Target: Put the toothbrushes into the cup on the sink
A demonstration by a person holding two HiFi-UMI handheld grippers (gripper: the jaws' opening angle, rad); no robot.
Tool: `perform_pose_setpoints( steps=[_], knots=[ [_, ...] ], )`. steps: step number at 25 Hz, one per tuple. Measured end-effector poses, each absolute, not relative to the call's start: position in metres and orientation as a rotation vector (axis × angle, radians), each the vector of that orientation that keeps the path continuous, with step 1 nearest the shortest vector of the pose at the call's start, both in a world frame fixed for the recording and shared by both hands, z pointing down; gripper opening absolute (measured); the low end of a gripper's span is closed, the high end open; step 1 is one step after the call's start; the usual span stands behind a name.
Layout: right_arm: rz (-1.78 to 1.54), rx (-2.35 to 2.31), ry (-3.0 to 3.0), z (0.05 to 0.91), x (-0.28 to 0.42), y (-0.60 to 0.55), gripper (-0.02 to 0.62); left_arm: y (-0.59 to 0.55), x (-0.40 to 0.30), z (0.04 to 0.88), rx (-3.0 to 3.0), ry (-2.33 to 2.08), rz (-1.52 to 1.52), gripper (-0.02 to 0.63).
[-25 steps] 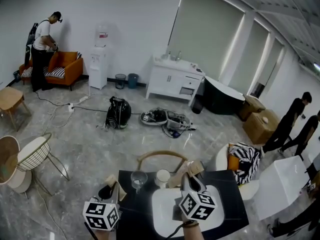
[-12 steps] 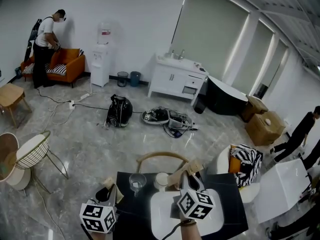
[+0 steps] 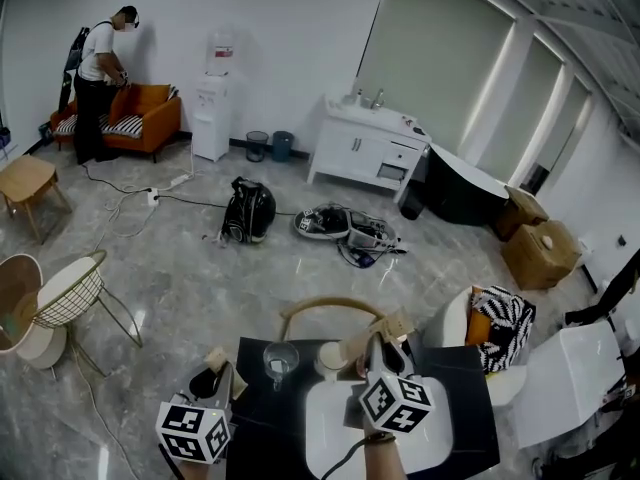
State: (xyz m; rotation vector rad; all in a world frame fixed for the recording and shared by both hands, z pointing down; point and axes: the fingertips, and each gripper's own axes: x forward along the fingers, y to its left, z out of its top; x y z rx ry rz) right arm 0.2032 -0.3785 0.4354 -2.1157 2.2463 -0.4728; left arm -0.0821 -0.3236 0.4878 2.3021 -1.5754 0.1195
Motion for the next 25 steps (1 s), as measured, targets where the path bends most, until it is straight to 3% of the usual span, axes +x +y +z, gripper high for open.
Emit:
perform_pose_setpoints(
  steps=[25],
  knots=[
    [-0.58, -2.109, 2.303, 0.494, 0.198, -0.398, 0.025, -0.333, -0.088, 0.508, 2.25, -1.619, 0.164, 0.038]
  ],
)
